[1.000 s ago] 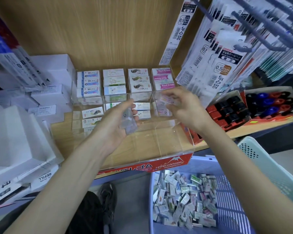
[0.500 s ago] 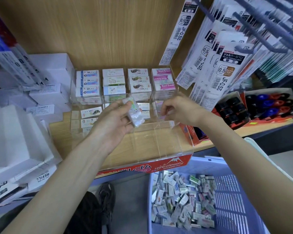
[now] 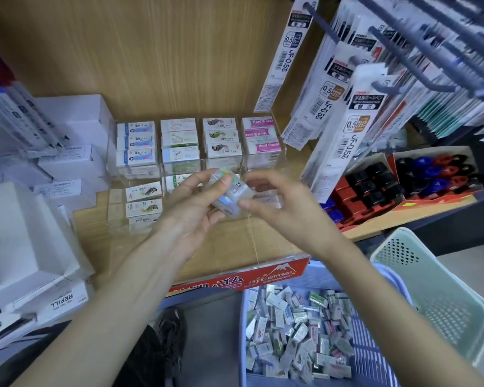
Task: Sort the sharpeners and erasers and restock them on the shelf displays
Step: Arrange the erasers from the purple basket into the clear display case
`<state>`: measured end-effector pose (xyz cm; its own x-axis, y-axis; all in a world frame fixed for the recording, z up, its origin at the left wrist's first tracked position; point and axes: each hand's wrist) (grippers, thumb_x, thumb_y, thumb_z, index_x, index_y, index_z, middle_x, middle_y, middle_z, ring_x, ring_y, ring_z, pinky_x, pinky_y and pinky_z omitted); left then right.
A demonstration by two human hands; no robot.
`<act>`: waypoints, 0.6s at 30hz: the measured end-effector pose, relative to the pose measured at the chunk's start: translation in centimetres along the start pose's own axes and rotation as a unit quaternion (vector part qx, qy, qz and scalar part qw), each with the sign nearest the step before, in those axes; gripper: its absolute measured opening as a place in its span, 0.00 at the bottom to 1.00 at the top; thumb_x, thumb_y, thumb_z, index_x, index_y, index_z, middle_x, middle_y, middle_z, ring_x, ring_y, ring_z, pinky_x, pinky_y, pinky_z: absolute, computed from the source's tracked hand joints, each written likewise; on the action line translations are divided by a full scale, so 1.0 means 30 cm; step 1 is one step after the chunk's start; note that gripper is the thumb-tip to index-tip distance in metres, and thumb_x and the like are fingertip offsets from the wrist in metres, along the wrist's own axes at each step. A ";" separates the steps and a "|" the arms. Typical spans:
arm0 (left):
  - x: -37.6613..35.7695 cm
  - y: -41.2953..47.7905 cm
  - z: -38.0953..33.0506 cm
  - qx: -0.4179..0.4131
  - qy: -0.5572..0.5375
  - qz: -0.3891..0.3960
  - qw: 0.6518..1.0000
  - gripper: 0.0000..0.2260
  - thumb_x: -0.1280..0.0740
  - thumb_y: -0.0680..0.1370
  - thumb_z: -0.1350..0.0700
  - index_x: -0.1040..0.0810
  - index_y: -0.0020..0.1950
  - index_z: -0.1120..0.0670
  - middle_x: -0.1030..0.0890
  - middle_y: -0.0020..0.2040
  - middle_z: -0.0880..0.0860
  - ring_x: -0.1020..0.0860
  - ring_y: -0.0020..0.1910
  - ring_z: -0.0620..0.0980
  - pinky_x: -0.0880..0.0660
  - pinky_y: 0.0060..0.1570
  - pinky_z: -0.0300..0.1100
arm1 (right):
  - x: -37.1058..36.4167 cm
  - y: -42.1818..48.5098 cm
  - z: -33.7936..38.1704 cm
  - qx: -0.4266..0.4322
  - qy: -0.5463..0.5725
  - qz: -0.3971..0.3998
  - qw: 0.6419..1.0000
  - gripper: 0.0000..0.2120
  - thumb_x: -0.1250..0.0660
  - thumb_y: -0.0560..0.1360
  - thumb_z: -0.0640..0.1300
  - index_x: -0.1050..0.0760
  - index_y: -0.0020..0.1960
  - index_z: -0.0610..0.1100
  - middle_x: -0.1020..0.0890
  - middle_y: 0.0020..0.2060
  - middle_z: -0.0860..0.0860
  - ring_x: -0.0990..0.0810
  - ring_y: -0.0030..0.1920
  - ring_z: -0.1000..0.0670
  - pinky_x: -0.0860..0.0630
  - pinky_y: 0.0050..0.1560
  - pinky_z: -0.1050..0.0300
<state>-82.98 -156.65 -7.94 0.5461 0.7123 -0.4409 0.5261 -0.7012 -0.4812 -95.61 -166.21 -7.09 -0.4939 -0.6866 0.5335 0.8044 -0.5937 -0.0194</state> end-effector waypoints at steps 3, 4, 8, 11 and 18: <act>-0.019 -0.005 0.008 0.013 0.006 0.024 1.000 0.09 0.30 0.70 0.60 0.22 0.50 0.57 0.18 0.46 0.58 0.18 0.39 0.50 0.19 0.36 0.42 | -0.052 -0.003 -0.006 0.013 0.002 -0.059 0.998 0.16 0.29 0.73 0.45 0.23 0.60 0.43 0.19 0.51 0.51 0.23 0.49 0.57 0.27 0.51 0.69; -0.023 -0.007 0.007 0.017 -0.003 0.038 0.999 0.07 0.32 0.72 0.60 0.22 0.49 0.59 0.17 0.46 0.58 0.18 0.41 0.50 0.18 0.39 0.43 | -0.057 0.006 -0.017 0.007 0.020 -0.070 0.997 0.15 0.30 0.74 0.44 0.23 0.60 0.43 0.19 0.51 0.50 0.21 0.48 0.55 0.25 0.51 0.64; -0.031 -0.003 0.004 0.018 -0.035 0.047 0.998 0.07 0.38 0.77 0.67 0.24 0.53 0.62 0.17 0.45 0.58 0.16 0.42 0.49 0.19 0.41 0.40 | -0.020 0.038 -0.061 -0.011 0.013 -0.096 0.995 0.14 0.33 0.76 0.43 0.24 0.61 0.42 0.18 0.49 0.51 0.20 0.46 0.53 0.24 0.50 0.59; -0.023 0.010 0.007 0.007 -0.019 -0.013 1.000 0.11 0.37 0.77 0.64 0.25 0.59 0.65 0.18 0.50 0.60 0.16 0.44 0.50 0.19 0.45 0.41 | 0.036 0.070 -0.116 0.039 -0.198 -0.134 0.970 0.16 0.33 0.76 0.42 0.25 0.63 0.43 0.19 0.53 0.47 0.25 0.55 0.47 0.32 0.55 0.57; -0.003 0.017 0.003 -0.014 0.014 -0.044 0.999 0.04 0.35 0.77 0.60 0.24 0.52 0.56 0.16 0.50 0.53 0.16 0.42 0.47 0.19 0.41 0.39 | 0.101 0.157 -0.172 0.083 -0.339 -0.075 0.934 0.17 0.29 0.72 0.38 0.22 0.60 0.39 0.25 0.50 0.43 0.25 0.51 0.42 0.32 0.51 0.56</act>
<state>-82.82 -157.06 -8.22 0.5144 0.7701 -0.3772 0.5905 -0.6371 -0.4954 -95.01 -173.26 -9.94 -0.3278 -0.1437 0.9338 0.8107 -0.5502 0.1999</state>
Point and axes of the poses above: each hand's wrist, its own y-axis towards the middle knuckle, its own x-axis out of the back of the hand, z = x × y
